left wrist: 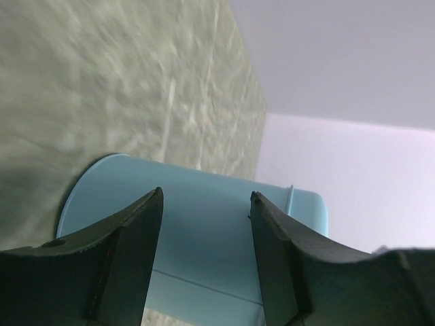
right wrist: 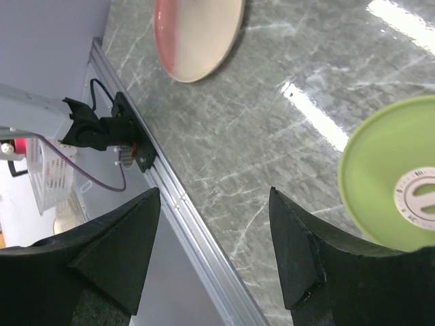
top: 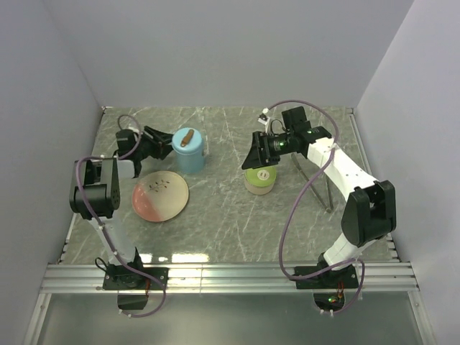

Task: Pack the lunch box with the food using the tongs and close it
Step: Move the lunch box

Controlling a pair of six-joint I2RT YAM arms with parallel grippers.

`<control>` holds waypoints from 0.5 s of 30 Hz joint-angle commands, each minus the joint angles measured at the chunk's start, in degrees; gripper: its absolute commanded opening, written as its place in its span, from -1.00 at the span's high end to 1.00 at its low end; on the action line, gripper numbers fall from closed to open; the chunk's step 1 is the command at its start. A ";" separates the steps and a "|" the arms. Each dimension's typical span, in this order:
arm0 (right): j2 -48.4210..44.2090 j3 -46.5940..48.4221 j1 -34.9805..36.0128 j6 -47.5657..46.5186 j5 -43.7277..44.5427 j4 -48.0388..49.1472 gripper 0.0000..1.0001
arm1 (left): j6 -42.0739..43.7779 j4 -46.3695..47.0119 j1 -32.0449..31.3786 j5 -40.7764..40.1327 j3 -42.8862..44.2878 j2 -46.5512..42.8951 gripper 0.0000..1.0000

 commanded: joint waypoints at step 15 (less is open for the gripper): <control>-4.02 -0.96 -4.83 -5.03 0.15 -4.70 -0.42 | 1.31 3.90 -17.37 6.43 -1.03 1.97 -0.07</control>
